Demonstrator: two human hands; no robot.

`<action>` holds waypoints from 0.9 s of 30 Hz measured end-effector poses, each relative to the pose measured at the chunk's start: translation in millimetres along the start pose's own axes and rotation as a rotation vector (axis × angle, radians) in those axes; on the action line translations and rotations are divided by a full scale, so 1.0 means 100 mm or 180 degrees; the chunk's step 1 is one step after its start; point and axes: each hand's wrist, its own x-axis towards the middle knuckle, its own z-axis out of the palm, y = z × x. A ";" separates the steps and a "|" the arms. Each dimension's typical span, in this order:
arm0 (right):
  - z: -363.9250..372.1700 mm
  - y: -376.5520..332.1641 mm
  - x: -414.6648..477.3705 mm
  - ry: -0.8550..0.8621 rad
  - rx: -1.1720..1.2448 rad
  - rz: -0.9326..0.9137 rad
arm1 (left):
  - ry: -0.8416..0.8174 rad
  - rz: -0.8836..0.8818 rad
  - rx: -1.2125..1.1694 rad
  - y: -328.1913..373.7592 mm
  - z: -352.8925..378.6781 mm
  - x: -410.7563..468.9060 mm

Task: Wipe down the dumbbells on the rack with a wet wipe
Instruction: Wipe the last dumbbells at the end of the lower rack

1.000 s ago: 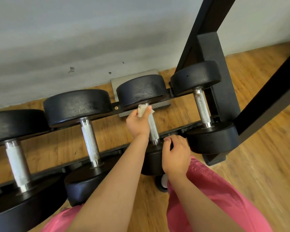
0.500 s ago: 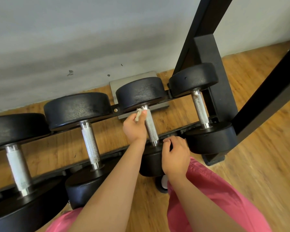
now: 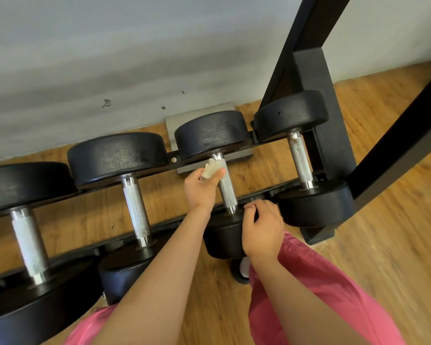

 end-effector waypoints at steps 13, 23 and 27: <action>0.00 0.02 0.00 -0.0004 -0.0053 -0.0015 | -0.0152 -0.0162 -0.0075 0.04 0.02 -0.02; 0.00 0.00 -0.01 -0.0051 -0.0049 0.0030 | 0.0084 -0.0138 -0.0068 -0.05 -0.04 -0.10; 0.00 0.00 -0.01 -0.0057 -0.0053 0.0061 | 0.0134 -0.0047 0.0097 -0.05 -0.02 -0.18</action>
